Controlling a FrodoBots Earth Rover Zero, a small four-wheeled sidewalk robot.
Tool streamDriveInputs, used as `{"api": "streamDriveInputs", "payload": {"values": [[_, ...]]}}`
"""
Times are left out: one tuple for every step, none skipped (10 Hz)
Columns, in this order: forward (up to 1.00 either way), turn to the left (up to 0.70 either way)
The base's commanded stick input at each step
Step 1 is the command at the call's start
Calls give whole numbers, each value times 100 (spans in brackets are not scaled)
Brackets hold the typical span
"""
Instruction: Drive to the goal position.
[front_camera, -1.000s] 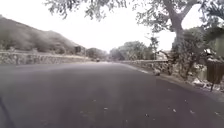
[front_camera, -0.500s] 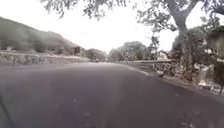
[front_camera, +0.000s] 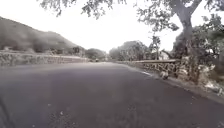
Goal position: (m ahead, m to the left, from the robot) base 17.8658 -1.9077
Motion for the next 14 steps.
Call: {"api": "streamDriveInputs", "payload": {"values": [[70, 0], [70, 0], [70, 0], [70, 0], [70, 0], [70, 0], [70, 0], [70, 0], [70, 0], [70, 0], [70, 0], [70, 0], [70, 0], [70, 0]]}}
